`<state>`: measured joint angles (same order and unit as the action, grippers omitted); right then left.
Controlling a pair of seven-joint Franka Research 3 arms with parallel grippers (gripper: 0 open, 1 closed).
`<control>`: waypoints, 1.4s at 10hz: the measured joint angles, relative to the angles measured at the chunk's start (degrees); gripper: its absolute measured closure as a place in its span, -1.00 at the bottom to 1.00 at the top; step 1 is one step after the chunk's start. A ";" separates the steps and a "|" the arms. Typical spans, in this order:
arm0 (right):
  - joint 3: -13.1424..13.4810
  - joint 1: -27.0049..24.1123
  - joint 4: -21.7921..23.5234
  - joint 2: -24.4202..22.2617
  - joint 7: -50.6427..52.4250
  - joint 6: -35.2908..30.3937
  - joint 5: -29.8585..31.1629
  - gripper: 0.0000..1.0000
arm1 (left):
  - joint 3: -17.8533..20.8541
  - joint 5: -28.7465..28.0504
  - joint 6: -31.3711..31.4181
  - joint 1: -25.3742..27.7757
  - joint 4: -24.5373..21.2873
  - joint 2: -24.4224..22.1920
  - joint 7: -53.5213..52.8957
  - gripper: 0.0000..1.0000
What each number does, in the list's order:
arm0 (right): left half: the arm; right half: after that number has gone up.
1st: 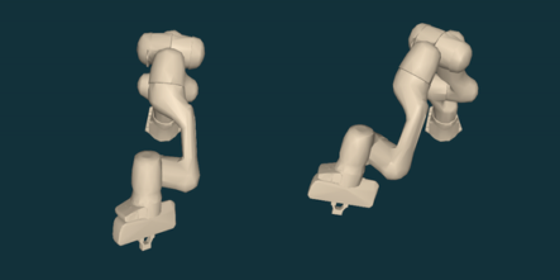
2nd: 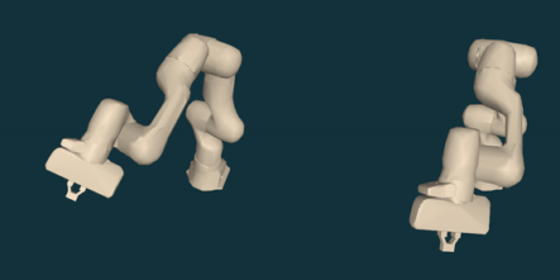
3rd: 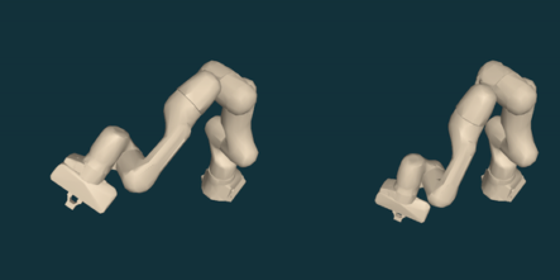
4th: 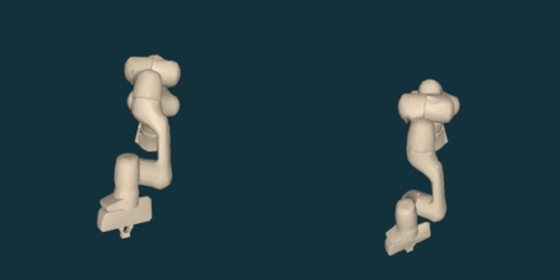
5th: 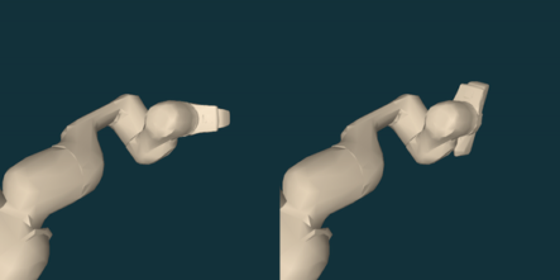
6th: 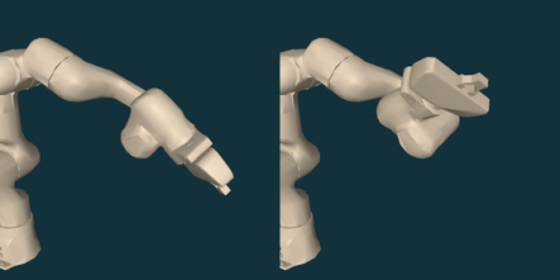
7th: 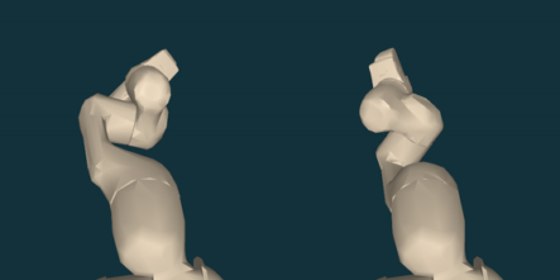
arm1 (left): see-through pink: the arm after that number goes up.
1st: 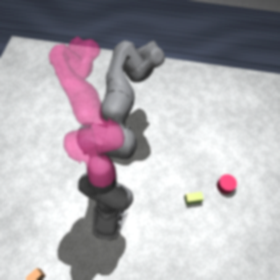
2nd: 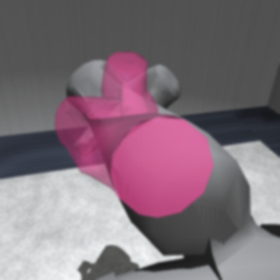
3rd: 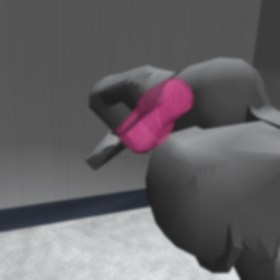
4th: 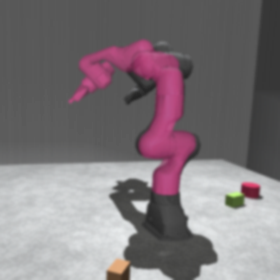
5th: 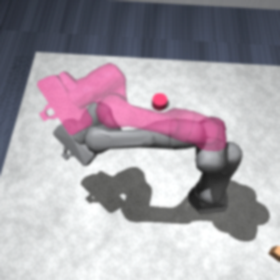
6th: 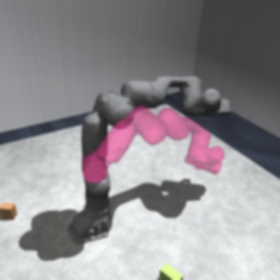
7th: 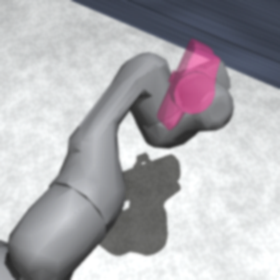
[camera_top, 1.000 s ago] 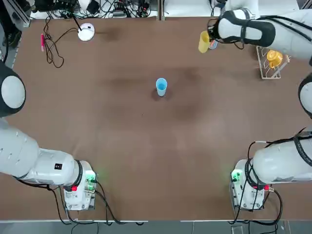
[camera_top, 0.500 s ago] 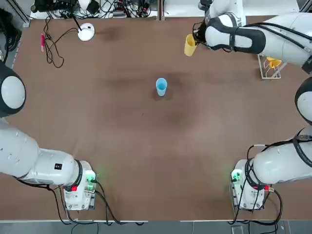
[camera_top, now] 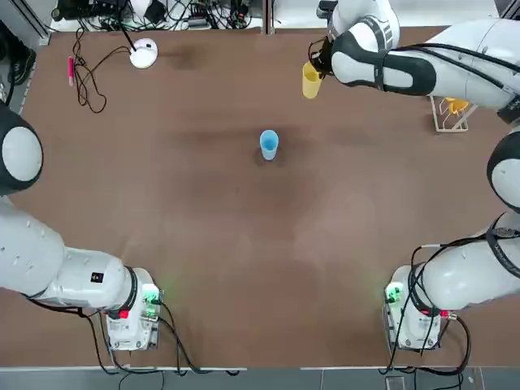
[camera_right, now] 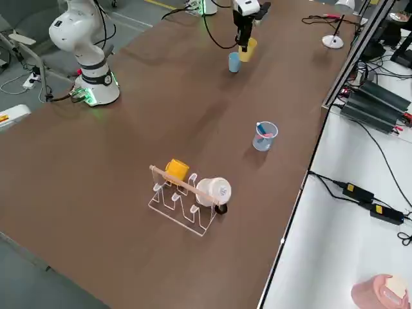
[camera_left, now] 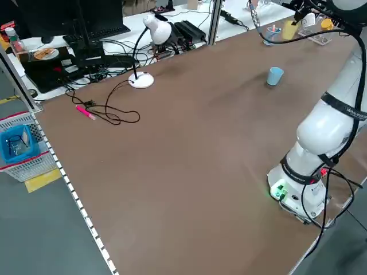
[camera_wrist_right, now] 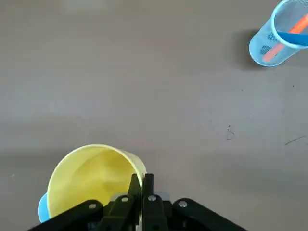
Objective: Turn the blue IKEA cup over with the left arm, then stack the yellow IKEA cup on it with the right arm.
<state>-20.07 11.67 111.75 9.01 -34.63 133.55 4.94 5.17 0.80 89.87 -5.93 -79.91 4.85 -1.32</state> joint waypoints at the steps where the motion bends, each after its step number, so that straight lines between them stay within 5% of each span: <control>1: -0.13 0.35 -0.45 0.53 -1.56 0.05 0.03 0.91 | 0.00 0.00 0.00 0.00 0.00 0.00 0.00 -0.98; 6: -1.30 5.76 -3.33 4.47 -9.34 0.13 1.12 0.91 | 0.00 0.00 0.00 0.00 0.00 0.00 0.00 -0.98; 14: -2.03 12.92 -4.99 12.56 -24.48 3.36 11.04 0.91 | 0.00 1.00 0.00 0.02 0.00 0.01 0.00 -0.98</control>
<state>-22.10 24.59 106.76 21.57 -59.11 136.90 15.98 5.17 1.79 89.87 -5.91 -79.91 4.86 -1.32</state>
